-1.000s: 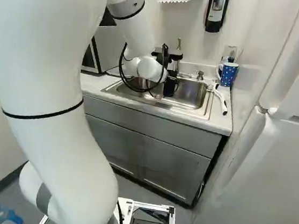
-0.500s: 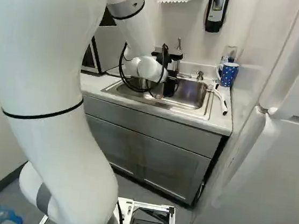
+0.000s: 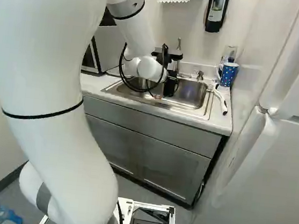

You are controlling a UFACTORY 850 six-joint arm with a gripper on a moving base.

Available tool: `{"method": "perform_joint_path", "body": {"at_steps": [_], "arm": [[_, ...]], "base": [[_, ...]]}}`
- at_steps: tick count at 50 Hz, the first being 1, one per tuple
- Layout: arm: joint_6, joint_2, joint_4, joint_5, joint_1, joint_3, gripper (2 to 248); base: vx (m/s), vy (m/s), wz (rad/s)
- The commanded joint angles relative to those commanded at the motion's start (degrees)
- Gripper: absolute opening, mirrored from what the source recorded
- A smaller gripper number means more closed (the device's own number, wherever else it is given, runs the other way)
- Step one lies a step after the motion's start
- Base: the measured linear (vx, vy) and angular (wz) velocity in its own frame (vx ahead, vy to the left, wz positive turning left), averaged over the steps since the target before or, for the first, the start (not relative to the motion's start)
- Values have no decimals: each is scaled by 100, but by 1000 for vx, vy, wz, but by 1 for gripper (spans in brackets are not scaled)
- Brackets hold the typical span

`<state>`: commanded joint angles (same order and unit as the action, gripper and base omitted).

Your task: Rinse the cup and place it in the tray

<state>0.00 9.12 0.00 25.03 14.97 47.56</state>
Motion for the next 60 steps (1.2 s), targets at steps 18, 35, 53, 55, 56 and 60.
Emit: {"method": "perform_joint_path", "body": {"at_steps": [18,35,53,55,56,60], "arm": [[0,0,0,0,0,0,125],[0,0,0,0,0,0,125],[0,0,0,0,0,0,125],[0,0,0,0,0,0,125],[0,0,0,0,0,0,125],[0,0,0,0,0,0,125]], "base": [[0,0,0],[0,0,0],[0,0,0],[0,0,0],[0,0,0],[0,0,0]]}}
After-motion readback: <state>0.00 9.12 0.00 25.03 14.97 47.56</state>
